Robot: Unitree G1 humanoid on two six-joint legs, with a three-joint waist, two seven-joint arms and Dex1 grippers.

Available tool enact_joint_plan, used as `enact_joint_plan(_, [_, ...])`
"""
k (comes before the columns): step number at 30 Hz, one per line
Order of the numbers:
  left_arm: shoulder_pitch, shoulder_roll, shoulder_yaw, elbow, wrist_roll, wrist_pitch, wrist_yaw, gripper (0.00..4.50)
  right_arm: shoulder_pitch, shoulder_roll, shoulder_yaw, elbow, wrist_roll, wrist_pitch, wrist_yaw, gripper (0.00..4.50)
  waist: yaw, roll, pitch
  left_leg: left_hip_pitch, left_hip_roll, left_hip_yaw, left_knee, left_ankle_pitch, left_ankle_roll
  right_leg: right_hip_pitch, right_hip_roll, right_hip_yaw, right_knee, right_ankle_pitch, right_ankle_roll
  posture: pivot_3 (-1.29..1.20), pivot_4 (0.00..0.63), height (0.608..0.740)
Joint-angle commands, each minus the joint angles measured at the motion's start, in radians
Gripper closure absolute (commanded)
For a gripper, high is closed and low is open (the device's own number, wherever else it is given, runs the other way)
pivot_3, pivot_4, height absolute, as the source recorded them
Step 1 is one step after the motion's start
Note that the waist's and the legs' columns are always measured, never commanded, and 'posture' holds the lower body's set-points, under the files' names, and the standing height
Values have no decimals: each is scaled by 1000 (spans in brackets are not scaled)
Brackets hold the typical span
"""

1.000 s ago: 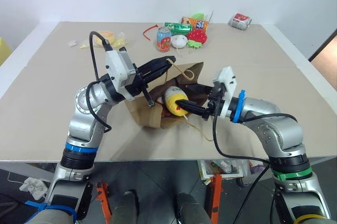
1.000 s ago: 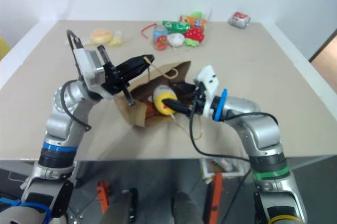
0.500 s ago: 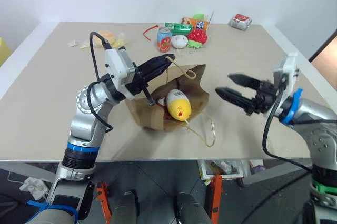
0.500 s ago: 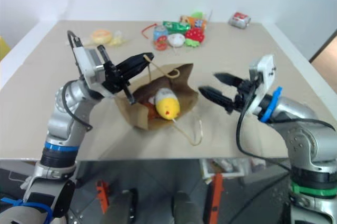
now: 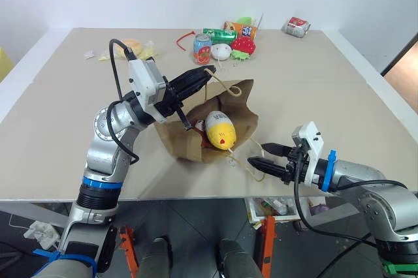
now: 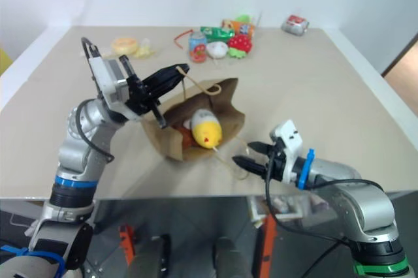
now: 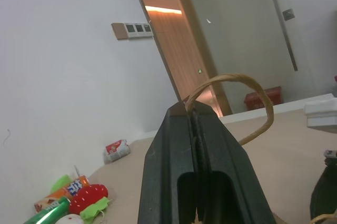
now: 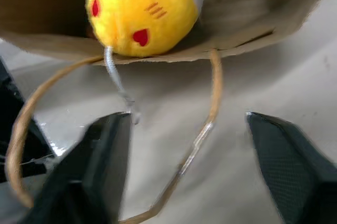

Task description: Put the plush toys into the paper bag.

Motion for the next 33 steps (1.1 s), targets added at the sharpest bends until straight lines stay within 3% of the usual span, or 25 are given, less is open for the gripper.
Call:
enact_joint_plan(1, [-10,8,16,-27,-8,-4,7,4500,-55,-6,-48,21,-2,-43,4,3069,0,0,0,0,0,0,0,0,0,0,0,0,0,0,0,0,150,740])
enact_joint_plan(5, [-11,3,20,-23,-9,-2,18,4500,-76,-13,-65,23,19,-51,26,4425,0,0,0,0,0,0,0,0,0,0,0,0,0,0,0,0,150,740])
enact_joint_plan(12, [-24,-10,44,-7,-36,29,55,4500,-96,-14,-111,11,86,-38,67,4425,0,0,0,0,0,0,0,0,0,0,0,0,0,1,2,0,150,740])
enact_joint_plan(20, [-79,-33,93,-6,-174,273,163,4500,-239,49,-144,36,201,14,-11,4425,0,0,0,0,0,-1,0,0,0,0,0,-1,0,3,3,0,150,740])
enact_joint_plan(33, [-156,-2,141,150,-196,611,338,4500,-327,119,-151,88,250,67,-129,4425,0,0,0,-1,0,-1,-1,0,0,0,0,-1,0,2,4,0,150,740])
